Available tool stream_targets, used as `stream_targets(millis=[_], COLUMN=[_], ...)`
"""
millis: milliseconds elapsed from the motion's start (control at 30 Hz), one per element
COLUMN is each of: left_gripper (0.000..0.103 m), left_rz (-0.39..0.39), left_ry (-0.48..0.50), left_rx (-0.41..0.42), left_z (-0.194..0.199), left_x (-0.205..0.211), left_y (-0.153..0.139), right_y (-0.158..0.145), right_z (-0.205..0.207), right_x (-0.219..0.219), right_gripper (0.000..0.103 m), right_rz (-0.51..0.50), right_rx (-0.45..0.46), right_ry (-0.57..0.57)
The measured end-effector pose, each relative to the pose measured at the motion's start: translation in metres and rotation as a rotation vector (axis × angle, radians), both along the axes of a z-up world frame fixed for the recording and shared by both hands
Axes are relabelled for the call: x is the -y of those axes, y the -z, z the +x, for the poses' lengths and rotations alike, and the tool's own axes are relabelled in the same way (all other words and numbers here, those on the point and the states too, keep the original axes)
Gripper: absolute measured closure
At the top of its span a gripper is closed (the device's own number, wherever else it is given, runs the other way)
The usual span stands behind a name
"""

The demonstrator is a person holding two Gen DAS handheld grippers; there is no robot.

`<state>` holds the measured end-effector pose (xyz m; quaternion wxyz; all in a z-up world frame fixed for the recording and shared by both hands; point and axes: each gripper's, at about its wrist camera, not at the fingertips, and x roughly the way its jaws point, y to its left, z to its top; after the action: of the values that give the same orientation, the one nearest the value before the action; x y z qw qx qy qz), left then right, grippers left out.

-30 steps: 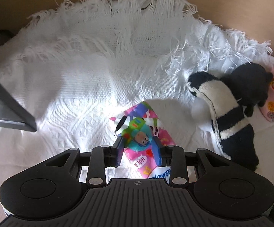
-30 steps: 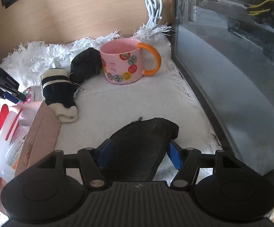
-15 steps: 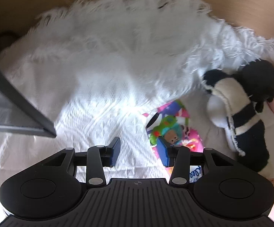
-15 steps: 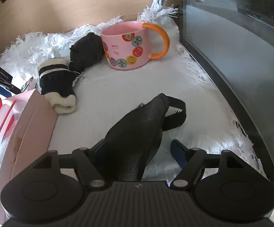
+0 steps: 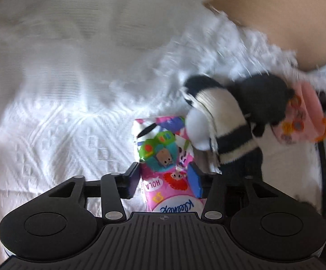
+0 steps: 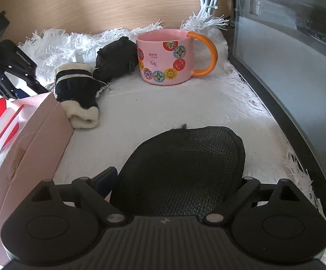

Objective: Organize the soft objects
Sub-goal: 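Grasp the pink Kleenex tissue pack with left tool while right tool holds black pouch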

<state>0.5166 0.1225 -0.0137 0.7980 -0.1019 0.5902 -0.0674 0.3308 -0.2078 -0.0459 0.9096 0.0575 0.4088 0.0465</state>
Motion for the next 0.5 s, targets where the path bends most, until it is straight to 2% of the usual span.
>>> stream_targets(millis=[100, 200, 233, 300, 500], left_gripper=[0.046, 0.034, 0.034, 0.034, 0.034], left_rz=[0.015, 0.027, 0.022, 0.013, 0.113], left_ry=[-0.006, 0.01, 0.031, 0.057, 0.106], left_rx=[0.0, -0.011, -0.025, -0.035, -0.037], left_z=[0.002, 0.004, 0.003, 0.002, 0.013], left_x=[0.007, 0.026, 0.033, 0.043, 0.065], left_y=[-0.002, 0.0, 0.011, 0.013, 0.018], right_y=[0.0, 0.0, 0.0, 0.0, 0.0], right_z=[0.0, 0.0, 0.0, 0.001, 0.002], right_x=[0.0, 0.0, 0.0, -0.001, -0.004], right_gripper=[0.008, 0.006, 0.005, 0.003, 0.003], right_rz=[0.0, 0.003, 0.005, 0.006, -0.001], right_rx=[-0.002, -0.002, -0.003, -0.008, -0.017], right_ry=[-0.002, -0.003, -0.004, -0.011, -0.017])
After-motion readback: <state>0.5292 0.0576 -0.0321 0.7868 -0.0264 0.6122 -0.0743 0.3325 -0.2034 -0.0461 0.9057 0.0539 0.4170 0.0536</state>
